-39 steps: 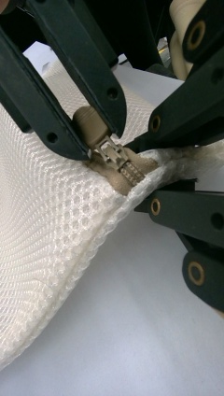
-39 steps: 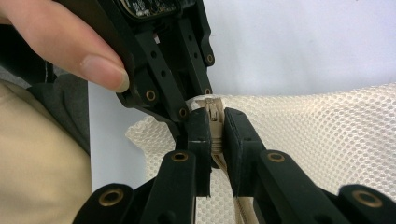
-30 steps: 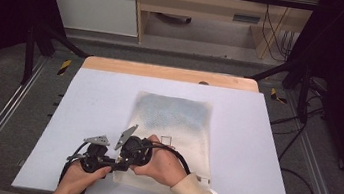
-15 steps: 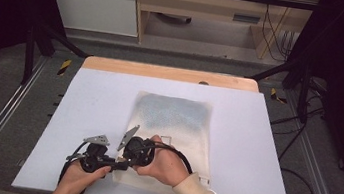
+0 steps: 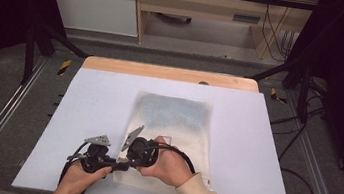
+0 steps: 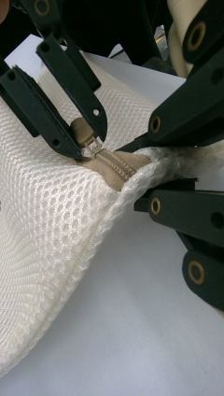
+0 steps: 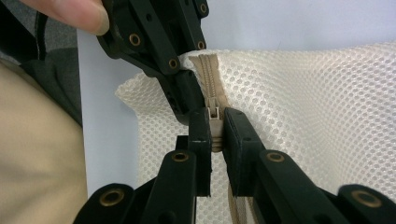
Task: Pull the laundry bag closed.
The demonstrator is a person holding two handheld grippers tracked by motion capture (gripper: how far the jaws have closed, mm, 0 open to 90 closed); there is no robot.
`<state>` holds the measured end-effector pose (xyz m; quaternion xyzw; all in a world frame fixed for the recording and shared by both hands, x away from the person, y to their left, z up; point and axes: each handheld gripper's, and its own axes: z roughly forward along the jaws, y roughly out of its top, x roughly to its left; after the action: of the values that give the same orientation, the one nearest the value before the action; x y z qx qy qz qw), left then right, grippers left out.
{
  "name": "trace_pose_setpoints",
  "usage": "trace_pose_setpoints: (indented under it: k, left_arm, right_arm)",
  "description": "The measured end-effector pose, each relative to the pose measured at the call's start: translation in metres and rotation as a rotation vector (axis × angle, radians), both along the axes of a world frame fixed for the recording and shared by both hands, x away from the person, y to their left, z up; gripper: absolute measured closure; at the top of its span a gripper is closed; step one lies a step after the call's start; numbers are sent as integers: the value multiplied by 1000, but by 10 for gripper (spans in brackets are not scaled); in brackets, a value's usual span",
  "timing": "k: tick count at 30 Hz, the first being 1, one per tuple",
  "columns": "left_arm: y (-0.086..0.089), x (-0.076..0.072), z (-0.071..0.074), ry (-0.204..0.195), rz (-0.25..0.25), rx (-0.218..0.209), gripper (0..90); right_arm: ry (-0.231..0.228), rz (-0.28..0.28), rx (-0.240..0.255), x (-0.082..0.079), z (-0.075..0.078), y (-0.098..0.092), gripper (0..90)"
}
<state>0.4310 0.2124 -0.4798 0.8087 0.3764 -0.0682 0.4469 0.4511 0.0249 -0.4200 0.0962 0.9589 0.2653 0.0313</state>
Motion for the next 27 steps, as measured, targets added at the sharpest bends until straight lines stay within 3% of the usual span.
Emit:
trace_pose_setpoints:
  k: [27]
  left_arm:
    - [-5, -2, 2, -36, -37, -18, 848]
  right_arm:
    - [20, -24, 14, 1, -3, -19, 820]
